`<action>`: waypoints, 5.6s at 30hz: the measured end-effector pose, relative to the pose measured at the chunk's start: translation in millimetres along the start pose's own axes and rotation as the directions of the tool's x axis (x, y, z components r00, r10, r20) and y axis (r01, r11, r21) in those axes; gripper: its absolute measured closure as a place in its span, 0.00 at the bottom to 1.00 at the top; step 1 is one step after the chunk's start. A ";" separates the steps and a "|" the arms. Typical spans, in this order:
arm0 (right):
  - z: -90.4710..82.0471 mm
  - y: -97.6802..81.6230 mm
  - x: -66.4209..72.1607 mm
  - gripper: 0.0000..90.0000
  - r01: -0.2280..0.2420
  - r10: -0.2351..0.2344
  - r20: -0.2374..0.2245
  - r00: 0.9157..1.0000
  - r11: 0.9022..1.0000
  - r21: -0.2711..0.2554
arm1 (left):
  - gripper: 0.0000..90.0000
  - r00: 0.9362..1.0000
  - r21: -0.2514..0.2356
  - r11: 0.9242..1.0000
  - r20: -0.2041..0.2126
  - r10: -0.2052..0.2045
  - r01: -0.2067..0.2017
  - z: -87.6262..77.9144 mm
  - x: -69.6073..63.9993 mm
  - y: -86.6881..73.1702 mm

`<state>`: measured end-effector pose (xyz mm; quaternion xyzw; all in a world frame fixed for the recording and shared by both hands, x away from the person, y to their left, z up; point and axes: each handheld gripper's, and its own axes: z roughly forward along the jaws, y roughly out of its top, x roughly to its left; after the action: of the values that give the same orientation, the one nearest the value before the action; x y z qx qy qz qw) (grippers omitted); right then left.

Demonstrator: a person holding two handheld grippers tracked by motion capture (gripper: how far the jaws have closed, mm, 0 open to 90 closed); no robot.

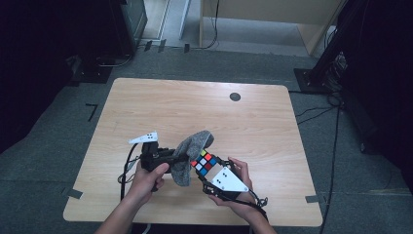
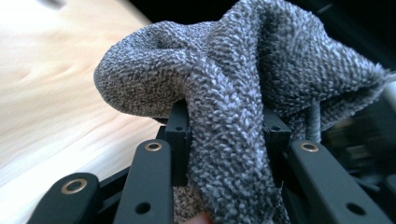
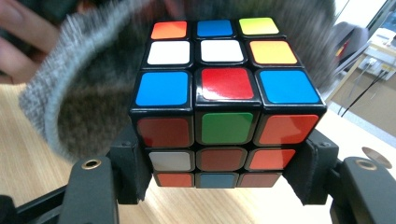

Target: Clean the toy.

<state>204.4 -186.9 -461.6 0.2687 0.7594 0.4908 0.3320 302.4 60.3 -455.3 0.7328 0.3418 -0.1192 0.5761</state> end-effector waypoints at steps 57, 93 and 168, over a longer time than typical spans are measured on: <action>-1.6 7.7 -11.6 0.38 -0.258 0.257 -0.044 0.966 0.966 -0.020 | 0.75 0.732 0.072 0.762 -0.232 0.641 -0.644 27.6 -42.6 -40.4; -3.9 1.6 -30.9 0.38 -0.357 0.356 -0.072 0.932 0.934 0.005 | 0.68 0.743 0.076 0.787 -0.282 0.606 -0.613 25.3 -30.2 -38.8; 13.7 -7.5 26.0 0.34 0.078 -0.082 0.164 0.983 0.996 0.033 | 0.38 0.963 0.020 0.976 -0.155 0.219 -0.219 14.1 -39.8 1.0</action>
<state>197.8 -162.8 -478.8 0.2820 0.7459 0.4431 0.4097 276.7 32.7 -436.2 0.7740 0.3026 0.0024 0.5562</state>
